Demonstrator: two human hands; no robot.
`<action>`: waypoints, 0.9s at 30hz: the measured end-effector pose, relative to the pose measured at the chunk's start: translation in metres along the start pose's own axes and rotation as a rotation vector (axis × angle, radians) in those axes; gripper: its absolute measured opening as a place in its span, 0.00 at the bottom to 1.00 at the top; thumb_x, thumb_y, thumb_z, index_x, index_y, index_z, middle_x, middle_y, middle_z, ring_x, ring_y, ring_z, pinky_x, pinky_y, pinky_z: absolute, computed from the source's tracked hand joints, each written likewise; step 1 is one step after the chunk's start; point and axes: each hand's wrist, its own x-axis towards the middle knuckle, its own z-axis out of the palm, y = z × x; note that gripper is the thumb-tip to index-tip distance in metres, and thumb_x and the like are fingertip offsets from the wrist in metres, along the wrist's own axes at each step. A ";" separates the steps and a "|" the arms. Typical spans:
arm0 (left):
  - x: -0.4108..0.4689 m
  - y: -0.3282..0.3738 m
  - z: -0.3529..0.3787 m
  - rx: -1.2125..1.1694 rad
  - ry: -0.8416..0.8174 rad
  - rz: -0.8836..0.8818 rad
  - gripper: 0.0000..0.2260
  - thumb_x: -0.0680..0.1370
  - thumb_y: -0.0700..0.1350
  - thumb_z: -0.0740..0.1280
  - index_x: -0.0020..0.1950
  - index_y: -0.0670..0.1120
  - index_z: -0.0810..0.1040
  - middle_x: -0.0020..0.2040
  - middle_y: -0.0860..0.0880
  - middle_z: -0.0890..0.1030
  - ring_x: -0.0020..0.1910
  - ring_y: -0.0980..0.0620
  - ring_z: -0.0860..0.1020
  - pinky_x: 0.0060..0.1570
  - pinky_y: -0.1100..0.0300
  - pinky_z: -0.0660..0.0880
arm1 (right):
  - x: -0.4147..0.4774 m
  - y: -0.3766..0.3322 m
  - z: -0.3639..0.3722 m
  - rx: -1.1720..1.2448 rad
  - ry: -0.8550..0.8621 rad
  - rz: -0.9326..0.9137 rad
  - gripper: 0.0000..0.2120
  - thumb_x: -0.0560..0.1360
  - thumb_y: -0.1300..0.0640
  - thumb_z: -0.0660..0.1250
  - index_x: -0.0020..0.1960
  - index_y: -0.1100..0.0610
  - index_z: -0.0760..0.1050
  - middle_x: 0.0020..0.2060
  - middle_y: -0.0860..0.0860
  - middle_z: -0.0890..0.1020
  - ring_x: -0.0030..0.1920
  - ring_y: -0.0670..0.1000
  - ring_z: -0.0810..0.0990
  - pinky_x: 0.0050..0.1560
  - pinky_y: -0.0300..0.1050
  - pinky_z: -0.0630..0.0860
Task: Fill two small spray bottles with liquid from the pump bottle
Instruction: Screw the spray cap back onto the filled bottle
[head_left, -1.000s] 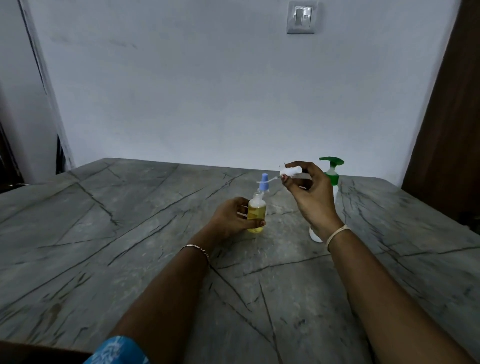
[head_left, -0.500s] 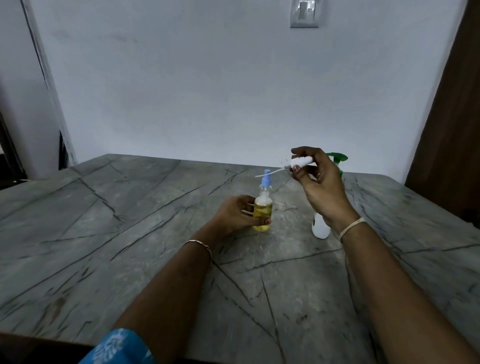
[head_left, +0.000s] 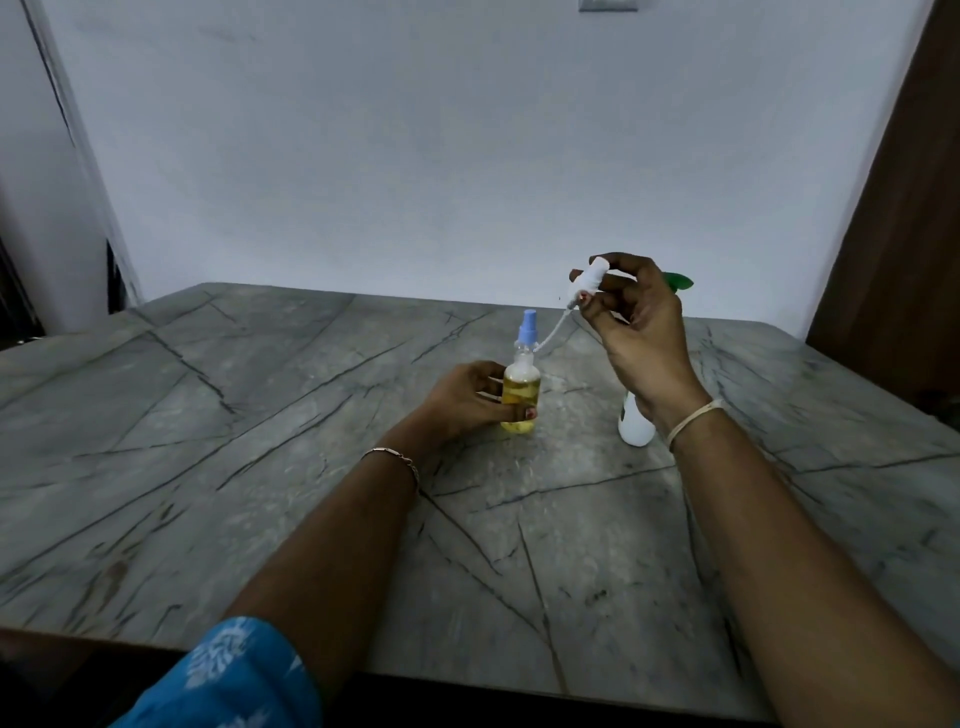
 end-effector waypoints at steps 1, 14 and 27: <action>0.000 0.000 0.000 0.003 -0.002 -0.003 0.23 0.67 0.45 0.78 0.59 0.47 0.76 0.50 0.49 0.81 0.50 0.52 0.80 0.56 0.56 0.76 | 0.000 0.000 0.001 0.011 0.012 -0.006 0.14 0.76 0.66 0.67 0.59 0.58 0.71 0.52 0.53 0.82 0.50 0.46 0.82 0.55 0.39 0.77; -0.002 0.002 0.000 -0.001 -0.006 -0.026 0.25 0.67 0.45 0.77 0.62 0.44 0.75 0.54 0.45 0.81 0.53 0.48 0.80 0.59 0.49 0.76 | -0.007 0.028 0.018 -0.036 -0.115 0.085 0.14 0.76 0.66 0.68 0.59 0.59 0.72 0.52 0.57 0.83 0.46 0.46 0.81 0.52 0.39 0.77; 0.000 0.002 0.009 -0.046 0.042 0.020 0.23 0.65 0.48 0.79 0.56 0.50 0.75 0.52 0.48 0.83 0.50 0.55 0.81 0.51 0.61 0.77 | -0.012 0.046 0.030 -0.180 -0.197 0.162 0.14 0.75 0.61 0.70 0.60 0.57 0.76 0.53 0.50 0.82 0.52 0.42 0.79 0.53 0.34 0.74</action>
